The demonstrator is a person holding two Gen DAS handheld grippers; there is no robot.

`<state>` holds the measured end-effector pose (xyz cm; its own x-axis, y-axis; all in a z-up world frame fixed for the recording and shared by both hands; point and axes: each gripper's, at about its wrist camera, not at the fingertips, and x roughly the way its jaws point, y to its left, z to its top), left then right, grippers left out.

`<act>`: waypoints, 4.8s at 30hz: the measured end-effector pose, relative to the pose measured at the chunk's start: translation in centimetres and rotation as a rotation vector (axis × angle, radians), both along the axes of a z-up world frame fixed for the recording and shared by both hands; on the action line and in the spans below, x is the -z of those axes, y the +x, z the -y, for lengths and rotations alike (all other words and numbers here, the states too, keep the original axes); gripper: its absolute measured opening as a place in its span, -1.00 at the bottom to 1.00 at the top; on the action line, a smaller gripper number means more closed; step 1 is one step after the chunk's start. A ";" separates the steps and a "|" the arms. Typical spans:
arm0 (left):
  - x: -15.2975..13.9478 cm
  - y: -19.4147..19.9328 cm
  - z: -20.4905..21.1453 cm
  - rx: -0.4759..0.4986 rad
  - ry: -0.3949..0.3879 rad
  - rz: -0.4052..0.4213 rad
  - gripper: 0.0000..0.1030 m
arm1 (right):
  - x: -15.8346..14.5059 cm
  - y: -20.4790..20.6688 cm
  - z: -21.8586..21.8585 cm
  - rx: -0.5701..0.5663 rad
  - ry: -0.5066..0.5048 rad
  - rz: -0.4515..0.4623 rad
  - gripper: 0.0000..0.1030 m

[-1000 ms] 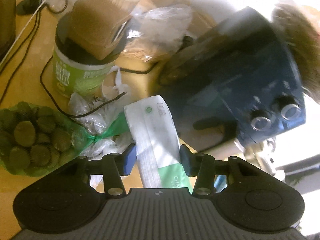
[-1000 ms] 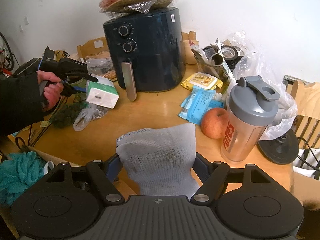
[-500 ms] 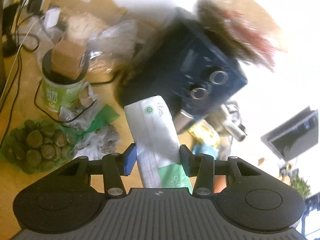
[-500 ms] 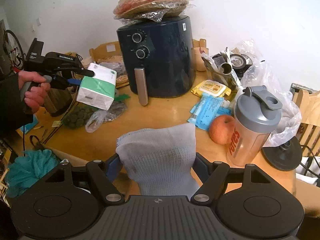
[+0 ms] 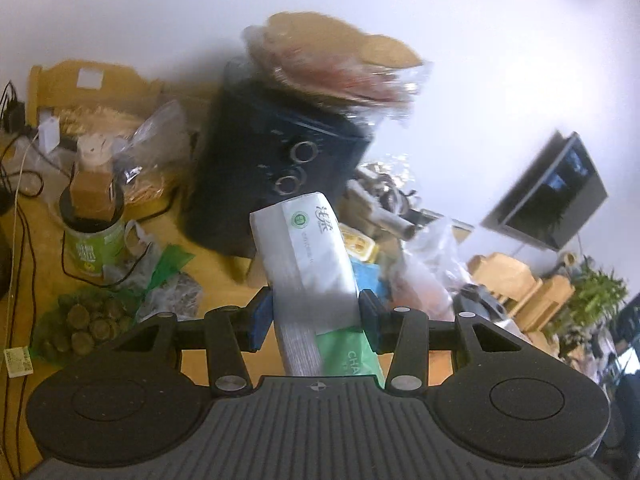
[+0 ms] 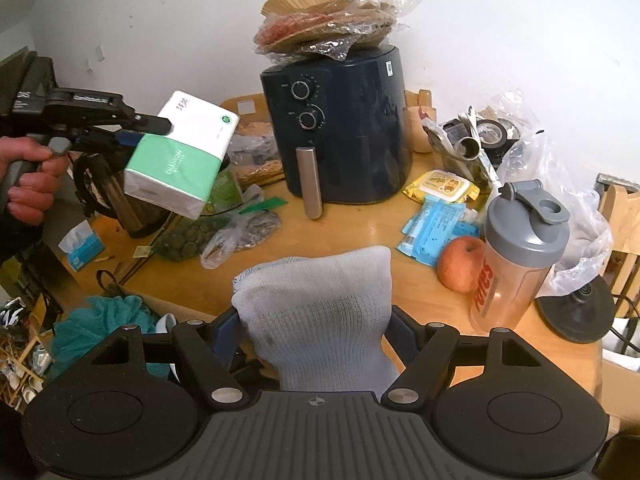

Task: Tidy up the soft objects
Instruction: 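Lift the tissue pack with the left tool toward the box while the right tool carries the sock, then lower the tissue pack into the box with the left tool while the right tool drops the sock in, then withdraw both tools from the box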

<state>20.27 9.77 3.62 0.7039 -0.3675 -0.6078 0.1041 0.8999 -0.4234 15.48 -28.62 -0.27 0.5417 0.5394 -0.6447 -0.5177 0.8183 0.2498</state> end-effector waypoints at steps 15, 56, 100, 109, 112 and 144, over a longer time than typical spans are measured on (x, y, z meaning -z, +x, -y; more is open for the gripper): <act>-2.6 -6.4 3.1 0.111 0.051 0.000 -0.15 | -1.1 -1.8 1.0 -0.027 0.036 0.017 0.49; -0.4 -15.6 11.4 0.146 0.358 -0.003 0.18 | -1.9 -5.7 0.8 -0.093 0.266 -0.113 0.49; 5.2 -22.0 10.4 -0.037 0.447 -0.284 1.00 | 0.1 -13.6 -6.6 -0.078 -0.331 -0.197 1.00; 5.5 -23.0 11.4 0.002 0.480 -0.296 1.00 | 0.6 -14.7 -6.9 -0.079 -0.373 -0.219 1.00; 5.5 -23.3 11.5 0.001 0.478 -0.296 1.00 | 0.6 -15.1 -7.0 -0.060 -0.368 -0.212 1.00; 5.9 -24.6 7.4 0.075 0.494 -0.297 1.00 | 0.0 -17.0 -8.5 0.117 -0.375 -0.219 1.00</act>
